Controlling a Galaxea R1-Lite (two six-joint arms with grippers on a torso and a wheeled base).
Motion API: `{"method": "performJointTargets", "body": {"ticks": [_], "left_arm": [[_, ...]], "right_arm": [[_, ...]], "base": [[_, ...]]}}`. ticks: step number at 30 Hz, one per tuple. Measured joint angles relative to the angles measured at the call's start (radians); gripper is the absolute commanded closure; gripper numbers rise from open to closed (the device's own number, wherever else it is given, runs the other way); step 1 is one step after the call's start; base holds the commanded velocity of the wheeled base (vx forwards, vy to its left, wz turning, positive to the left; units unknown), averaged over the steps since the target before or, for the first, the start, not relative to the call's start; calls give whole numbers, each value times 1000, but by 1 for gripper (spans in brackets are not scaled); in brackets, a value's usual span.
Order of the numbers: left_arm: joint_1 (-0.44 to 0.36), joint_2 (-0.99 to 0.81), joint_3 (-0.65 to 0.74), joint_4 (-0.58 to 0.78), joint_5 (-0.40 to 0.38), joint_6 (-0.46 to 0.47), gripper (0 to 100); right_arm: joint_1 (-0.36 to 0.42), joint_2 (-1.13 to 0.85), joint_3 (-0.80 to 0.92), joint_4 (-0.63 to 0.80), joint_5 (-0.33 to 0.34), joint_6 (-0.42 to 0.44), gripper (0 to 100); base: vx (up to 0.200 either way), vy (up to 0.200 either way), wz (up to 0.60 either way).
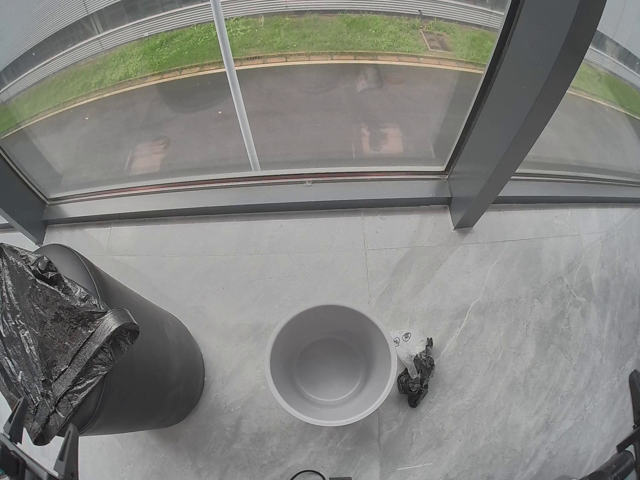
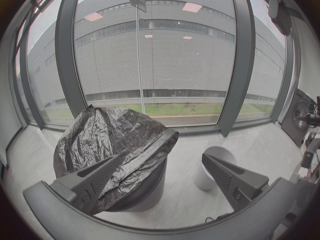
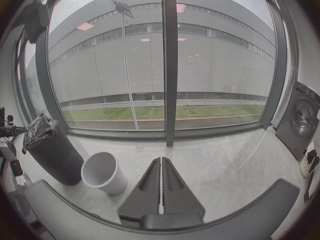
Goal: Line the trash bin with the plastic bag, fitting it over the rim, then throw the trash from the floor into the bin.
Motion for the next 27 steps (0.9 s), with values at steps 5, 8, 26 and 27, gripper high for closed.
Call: {"method": "performJointTargets", "body": {"ticks": [5, 8, 26, 27], "left_arm": [[-22, 57, -147, 37, -3, -59, 0], [-41, 117, -262, 63, -7, -73, 0], [-115, 686, -480, 107, -26, 286, 0], [-117, 734, -488, 102, -23, 317, 0]], "right_arm": [[11, 71, -115, -12, 17, 20, 100], [26, 159, -188, -49, 34, 27, 100], [292, 928, -338, -664, 5, 105, 100], [301, 957, -337, -686, 2, 110, 100]], "base": [[0, 0, 0], [0, 0, 0], [0, 0, 0], [0, 0, 0]]}}
